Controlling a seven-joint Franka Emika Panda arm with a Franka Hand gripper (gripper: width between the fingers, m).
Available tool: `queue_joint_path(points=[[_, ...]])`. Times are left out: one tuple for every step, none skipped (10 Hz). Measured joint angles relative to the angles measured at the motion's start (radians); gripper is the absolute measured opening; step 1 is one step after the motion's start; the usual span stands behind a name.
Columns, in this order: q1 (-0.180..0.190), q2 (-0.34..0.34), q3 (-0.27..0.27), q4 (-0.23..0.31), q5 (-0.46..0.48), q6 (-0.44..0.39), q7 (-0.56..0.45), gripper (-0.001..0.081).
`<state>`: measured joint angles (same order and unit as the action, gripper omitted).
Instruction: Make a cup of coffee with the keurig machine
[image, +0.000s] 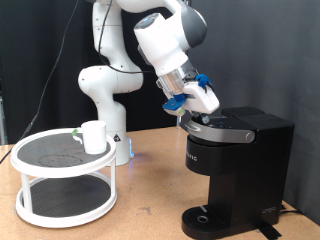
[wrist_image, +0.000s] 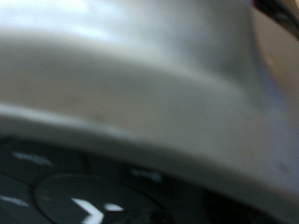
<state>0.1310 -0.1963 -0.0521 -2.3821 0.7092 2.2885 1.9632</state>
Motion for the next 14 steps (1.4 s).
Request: queue_joint_path(points=[[0.0,0.0,0.0,0.001,0.013,-0.025,-0.003,0.0],[0.0,0.0,-0.001,0.002,0.021,-0.044,-0.006,0.0],[0.0,0.0,-0.001,0.003,0.024,-0.06,-0.01,0.0],[-0.001,0.0,-0.002,0.004,0.023,-0.067,-0.012,0.0],[-0.001,0.0,-0.002,0.005,0.015,-0.077,-0.016,0.0],[-0.001,-0.001,-0.001,0.007,0.002,-0.086,-0.017,0.0],[-0.001,-0.001,0.0,0.009,-0.014,-0.09,-0.017,0.0],[-0.001,-0.002,0.001,0.01,-0.027,-0.09,-0.017,0.0],[-0.001,-0.002,0.002,0.01,-0.04,-0.082,-0.015,0.0],[-0.001,-0.003,0.004,0.01,-0.054,-0.07,-0.009,0.0],[-0.001,-0.006,0.007,0.006,-0.07,-0.042,-0.001,0.0],[-0.001,-0.014,0.011,-0.003,-0.09,-0.013,0.01,0.0],[-0.001,-0.021,0.013,-0.012,-0.095,0.006,0.013,0.0],[-0.001,-0.023,0.013,-0.015,-0.094,0.016,0.012,0.0]])
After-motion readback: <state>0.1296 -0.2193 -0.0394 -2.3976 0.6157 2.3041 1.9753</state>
